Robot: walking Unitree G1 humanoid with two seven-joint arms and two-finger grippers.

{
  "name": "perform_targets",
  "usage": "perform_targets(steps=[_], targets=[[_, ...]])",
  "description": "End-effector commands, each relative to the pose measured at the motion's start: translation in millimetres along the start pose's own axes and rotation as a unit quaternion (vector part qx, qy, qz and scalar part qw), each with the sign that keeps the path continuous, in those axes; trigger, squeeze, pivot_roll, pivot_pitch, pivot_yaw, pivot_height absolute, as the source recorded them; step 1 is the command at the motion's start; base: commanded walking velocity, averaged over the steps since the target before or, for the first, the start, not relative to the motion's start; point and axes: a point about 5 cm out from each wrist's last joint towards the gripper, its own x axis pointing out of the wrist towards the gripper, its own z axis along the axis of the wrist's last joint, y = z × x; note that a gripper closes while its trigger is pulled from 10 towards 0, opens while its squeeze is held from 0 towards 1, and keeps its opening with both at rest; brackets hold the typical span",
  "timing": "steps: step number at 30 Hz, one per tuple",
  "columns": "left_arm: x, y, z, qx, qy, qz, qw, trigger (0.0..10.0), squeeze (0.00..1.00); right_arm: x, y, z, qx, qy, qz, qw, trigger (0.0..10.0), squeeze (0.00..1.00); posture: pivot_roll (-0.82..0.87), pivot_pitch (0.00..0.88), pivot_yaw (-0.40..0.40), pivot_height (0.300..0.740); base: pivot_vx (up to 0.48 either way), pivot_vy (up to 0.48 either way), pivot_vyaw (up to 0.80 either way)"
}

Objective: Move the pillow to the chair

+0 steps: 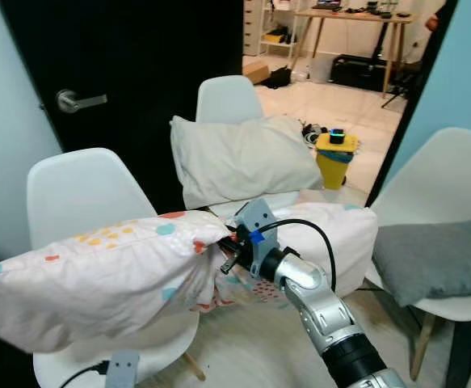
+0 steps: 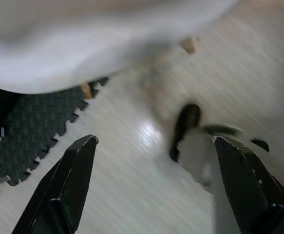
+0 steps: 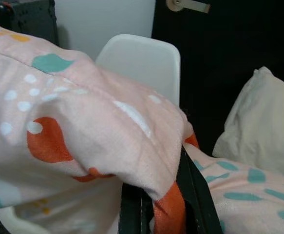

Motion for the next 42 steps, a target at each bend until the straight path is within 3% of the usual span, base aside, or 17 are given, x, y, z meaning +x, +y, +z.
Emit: perform_targets(steps=[1,6,23,29,35,40,42], targets=[[-0.6,1.5,-3,0.007,0.005,-0.001,1.0,10.0,0.0,3.5,-2.7,17,-0.011,-0.045,-0.002,0.999,10.0,0.0,0.07,0.0,0.002,0.74,0.0,0.0,0.71],[-0.2,-0.3,-1,0.023,0.0,-0.008,1.0,10.0,0.0,2.9,-4.3,16,-0.009,-0.045,-0.008,0.999,10.0,0.0,0.08,0.0,0.002,0.74,0.0,0.0,0.71],[0.8,-2.9,4,0.023,-0.01,-0.009,1.0,10.0,0.0,4.8,-8.4,19,-0.001,-0.052,-0.016,0.999,10.0,0.0,0.08,0.0,-0.002,0.74,0.0,0.0,0.7],[1.5,-5.5,9,0.022,-0.02,-0.014,0.999,10.0,0.0,6.9,-10.3,16,-0.01,-0.037,-0.034,0.999,10.0,0.0,0.09,0.0,-0.004,0.74,0.0,0.0,0.0],[5.0,-15.2,33,-0.006,-0.06,-0.027,0.998,10.0,0.0,8.7,-16.0,9,-0.039,-0.007,-0.072,0.997,10.0,0.0,0.09,0.0,0.001,0.74,0.0,0.0,0.0],[6.5,-20.5,51,-0.01,-0.087,-0.033,0.996,10.0,0.0,9.5,-15.3,8,-0.04,-0.005,-0.07,0.997,10.0,0.0,0.08,0.0,0.003,0.74,0.0,0.0,0.0],[7.3,-21.3,60,-0.033,-0.1,-0.033,0.994,10.0,0.0,9.5,-13.9,6,-0.055,0.004,-0.067,0.996,10.0,0.0,0.08,0.0,0.006,0.74,0.0,0.0,0.0]])
